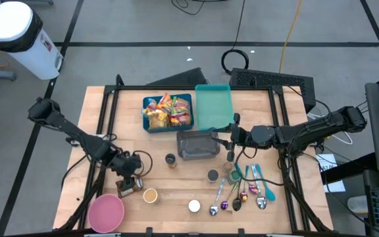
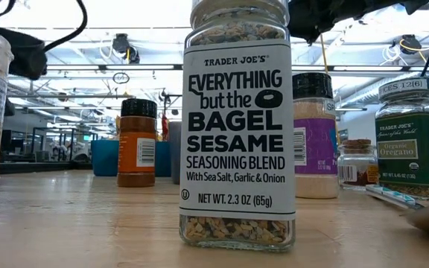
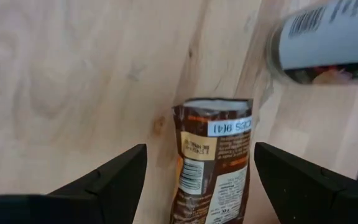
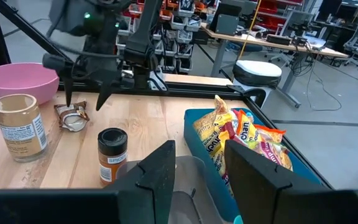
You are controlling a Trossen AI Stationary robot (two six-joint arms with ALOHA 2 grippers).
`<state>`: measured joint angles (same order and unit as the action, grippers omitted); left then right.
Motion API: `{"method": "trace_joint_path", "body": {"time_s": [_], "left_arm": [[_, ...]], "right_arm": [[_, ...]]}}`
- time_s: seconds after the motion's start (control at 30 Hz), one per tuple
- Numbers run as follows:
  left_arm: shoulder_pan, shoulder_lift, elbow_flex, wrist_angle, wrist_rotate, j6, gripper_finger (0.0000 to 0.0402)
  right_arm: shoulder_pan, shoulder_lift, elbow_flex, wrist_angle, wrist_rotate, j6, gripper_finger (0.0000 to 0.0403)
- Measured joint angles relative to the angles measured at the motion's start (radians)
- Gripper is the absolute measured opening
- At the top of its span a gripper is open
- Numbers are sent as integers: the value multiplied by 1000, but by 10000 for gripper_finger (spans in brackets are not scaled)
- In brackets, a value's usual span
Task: Pick & Place Food Item
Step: Put the orange seasoning bag into the green bin
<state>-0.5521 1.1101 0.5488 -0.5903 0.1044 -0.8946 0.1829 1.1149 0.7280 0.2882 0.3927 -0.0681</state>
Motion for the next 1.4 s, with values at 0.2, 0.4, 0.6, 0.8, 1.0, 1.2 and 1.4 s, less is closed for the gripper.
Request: {"method": "trace_joint_path", "body": {"time_s": [0.2,0.4,0.6,0.8,1.0,1.2,1.4], "left_arm": [[-39,95,0,25,-17,-7,305],[-36,175,2,35,-24,-5,305],[14,187,3,25,-22,46,264],[94,140,4,3,-31,125,149],[198,58,73,-94,-34,252,42],[279,-45,219,-195,-116,392,29],[321,-128,375,-96,-353,600,56]], "right_arm": [[0,0,0,0,0,3,130],[0,0,0,0,1,3,130],[0,0,0,-1,0,3,130],[0,0,0,-1,0,3,130],[0,0,0,26,-1,3,130],[0,0,0,67,-1,2,130],[0,0,0,66,-1,2,130]]}}
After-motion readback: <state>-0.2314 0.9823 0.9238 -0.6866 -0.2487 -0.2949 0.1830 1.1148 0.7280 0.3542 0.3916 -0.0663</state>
